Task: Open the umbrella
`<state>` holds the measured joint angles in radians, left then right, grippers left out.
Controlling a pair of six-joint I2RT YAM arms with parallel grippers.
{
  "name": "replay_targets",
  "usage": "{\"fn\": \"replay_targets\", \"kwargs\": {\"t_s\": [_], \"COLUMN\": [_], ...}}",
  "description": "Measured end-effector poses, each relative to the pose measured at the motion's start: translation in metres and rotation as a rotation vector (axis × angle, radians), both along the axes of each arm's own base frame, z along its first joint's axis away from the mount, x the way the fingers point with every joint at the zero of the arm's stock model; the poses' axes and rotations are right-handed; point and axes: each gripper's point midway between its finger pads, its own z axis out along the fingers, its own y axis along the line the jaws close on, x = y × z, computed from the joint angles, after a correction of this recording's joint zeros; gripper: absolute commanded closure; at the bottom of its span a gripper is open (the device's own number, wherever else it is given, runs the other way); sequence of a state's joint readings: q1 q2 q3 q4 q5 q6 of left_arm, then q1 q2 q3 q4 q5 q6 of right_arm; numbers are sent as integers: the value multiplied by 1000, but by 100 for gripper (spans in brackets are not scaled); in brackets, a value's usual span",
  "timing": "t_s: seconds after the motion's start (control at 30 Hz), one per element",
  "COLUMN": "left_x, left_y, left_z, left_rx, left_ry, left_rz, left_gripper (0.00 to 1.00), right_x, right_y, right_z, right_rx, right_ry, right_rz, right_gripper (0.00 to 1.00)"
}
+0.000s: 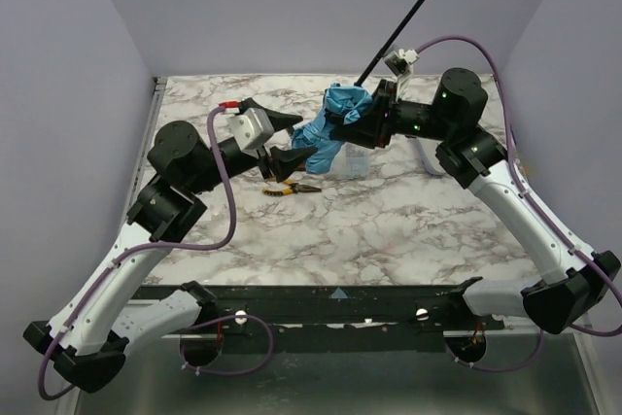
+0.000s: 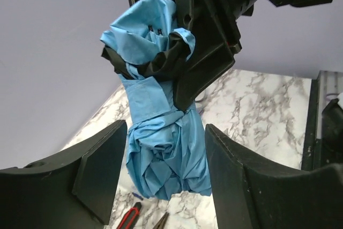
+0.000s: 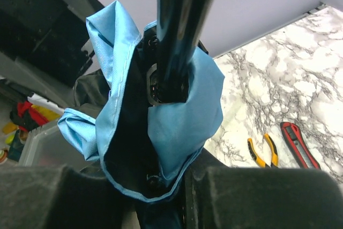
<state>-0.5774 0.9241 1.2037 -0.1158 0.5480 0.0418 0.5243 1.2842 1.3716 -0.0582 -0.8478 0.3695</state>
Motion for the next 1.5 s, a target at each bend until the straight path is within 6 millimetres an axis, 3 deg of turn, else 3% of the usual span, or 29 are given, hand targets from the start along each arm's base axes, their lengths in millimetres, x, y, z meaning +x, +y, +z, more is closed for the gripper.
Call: {"fn": "replay_targets", "kwargs": {"t_s": [0.27, 0.63, 0.83, 1.13, 1.37, 1.5], "left_x": [27, 31, 27, 33, 35, 35], "left_y": [-18, -23, -20, -26, -28, -25], "left_z": [-27, -21, -3, -9, -19, -18], "left_rx": [108, 102, 53, 62, 70, 47], "left_ry": [9, 11, -24, 9, 66, 103], "left_rz": [102, 119, 119, 112, 115, 109], "left_gripper": [53, 53, 56, 51, 97, 100], "right_x": [3, 7, 4, 3, 3, 4], "right_y": [1, 0, 1, 1, 1, 1], "right_z": [-3, -11, -25, -26, -27, -28], "right_rx": [-4, -24, -50, -52, -55, -59], "right_ry": [11, 2, 45, 47, 39, 33], "right_rz": [-10, -24, -15, -9, -9, -11], "right_gripper": [100, 100, 100, 100, 100, 100]}}
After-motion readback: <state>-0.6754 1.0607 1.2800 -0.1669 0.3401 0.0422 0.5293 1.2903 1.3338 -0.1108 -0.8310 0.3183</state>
